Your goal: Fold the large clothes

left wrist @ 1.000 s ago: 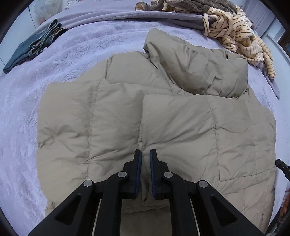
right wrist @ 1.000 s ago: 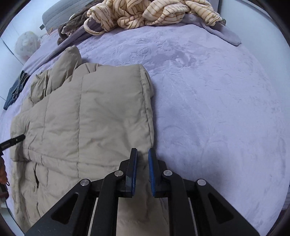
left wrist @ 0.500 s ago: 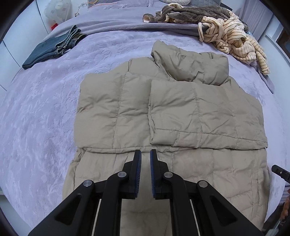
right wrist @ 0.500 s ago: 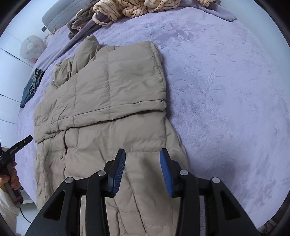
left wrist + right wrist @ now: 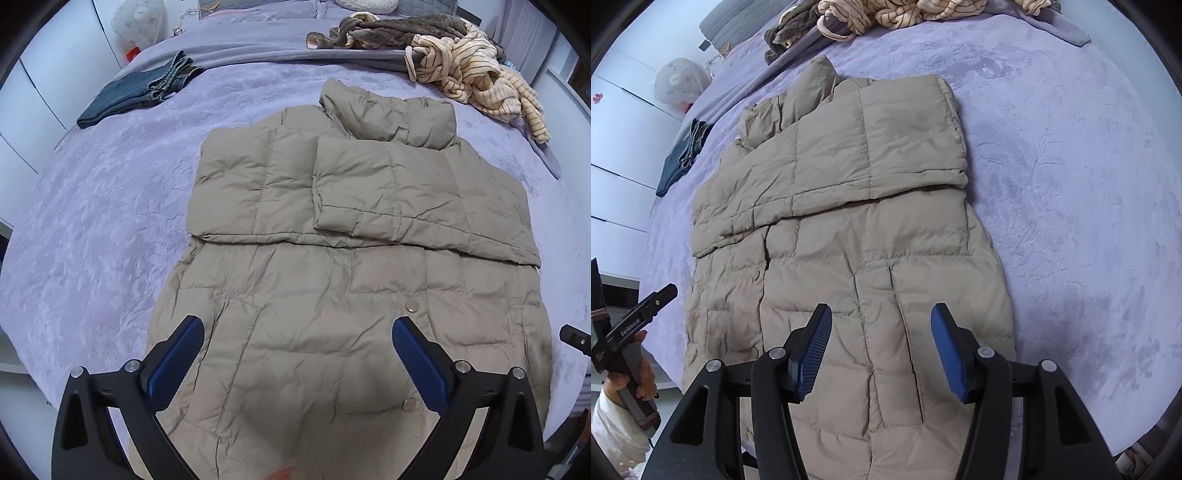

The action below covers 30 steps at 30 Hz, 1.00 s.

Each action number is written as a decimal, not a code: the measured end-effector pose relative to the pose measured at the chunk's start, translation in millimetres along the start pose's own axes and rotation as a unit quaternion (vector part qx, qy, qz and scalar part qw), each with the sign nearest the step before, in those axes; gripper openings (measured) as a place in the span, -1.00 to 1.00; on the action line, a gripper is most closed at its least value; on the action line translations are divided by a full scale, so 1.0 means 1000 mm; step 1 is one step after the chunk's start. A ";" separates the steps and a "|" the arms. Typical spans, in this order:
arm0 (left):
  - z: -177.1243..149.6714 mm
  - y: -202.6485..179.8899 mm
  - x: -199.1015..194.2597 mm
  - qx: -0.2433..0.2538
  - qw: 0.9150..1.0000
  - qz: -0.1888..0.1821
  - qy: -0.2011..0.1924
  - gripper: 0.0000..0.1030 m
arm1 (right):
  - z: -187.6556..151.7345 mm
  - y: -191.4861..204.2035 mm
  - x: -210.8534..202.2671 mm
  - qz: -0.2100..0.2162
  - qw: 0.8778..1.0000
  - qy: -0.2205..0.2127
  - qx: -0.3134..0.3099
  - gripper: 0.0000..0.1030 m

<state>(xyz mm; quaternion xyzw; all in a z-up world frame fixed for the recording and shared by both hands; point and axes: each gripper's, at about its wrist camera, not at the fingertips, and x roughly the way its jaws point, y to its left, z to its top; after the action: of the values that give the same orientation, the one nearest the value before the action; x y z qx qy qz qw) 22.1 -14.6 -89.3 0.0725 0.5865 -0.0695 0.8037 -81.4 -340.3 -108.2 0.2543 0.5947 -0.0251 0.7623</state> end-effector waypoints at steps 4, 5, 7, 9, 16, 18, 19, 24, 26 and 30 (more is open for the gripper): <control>-0.014 0.003 -0.007 -0.014 1.000 0.007 0.008 0.98 | -0.011 0.006 -0.004 0.015 1.000 0.001 -0.006 0.57; -0.018 0.004 -0.007 -0.018 1.000 0.001 0.014 0.98 | -0.013 0.008 -0.005 0.021 1.000 0.000 -0.008 0.57; -0.027 0.005 -0.011 -0.023 1.000 0.003 0.018 0.98 | -0.017 0.010 -0.005 0.032 0.999 0.003 -0.011 0.57; -0.036 0.003 -0.015 -0.025 0.999 0.007 0.019 0.98 | -0.021 0.011 -0.003 0.042 0.999 0.008 -0.013 0.59; -0.063 0.001 -0.022 -0.030 0.999 0.001 0.037 0.98 | -0.039 0.014 -0.002 0.054 0.998 0.015 -0.010 0.60; -0.067 0.003 -0.023 -0.027 0.999 -0.003 0.039 0.98 | -0.044 0.016 -0.001 0.053 0.998 0.015 -0.008 0.60; -0.069 0.004 -0.024 -0.026 0.999 -0.004 0.039 0.98 | -0.047 0.017 -0.001 0.053 0.998 0.015 -0.006 0.60; -0.083 0.015 -0.021 -0.023 0.999 -0.013 0.043 0.98 | -0.062 0.026 0.002 0.051 0.999 0.016 0.006 0.60; -0.090 0.022 -0.019 -0.021 0.999 -0.018 0.046 0.98 | -0.072 0.030 0.003 0.053 0.998 0.013 0.015 0.62; -0.110 0.038 -0.016 -0.016 0.998 -0.026 0.051 0.98 | -0.095 0.037 0.007 0.052 0.998 0.005 0.036 1.00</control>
<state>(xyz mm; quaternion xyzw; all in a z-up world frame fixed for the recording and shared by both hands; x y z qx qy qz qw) -78.0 45.0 -106.5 0.0481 0.6297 -0.0774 0.7715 -151.3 -266.9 -117.0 0.3123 0.5829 -0.0054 0.7501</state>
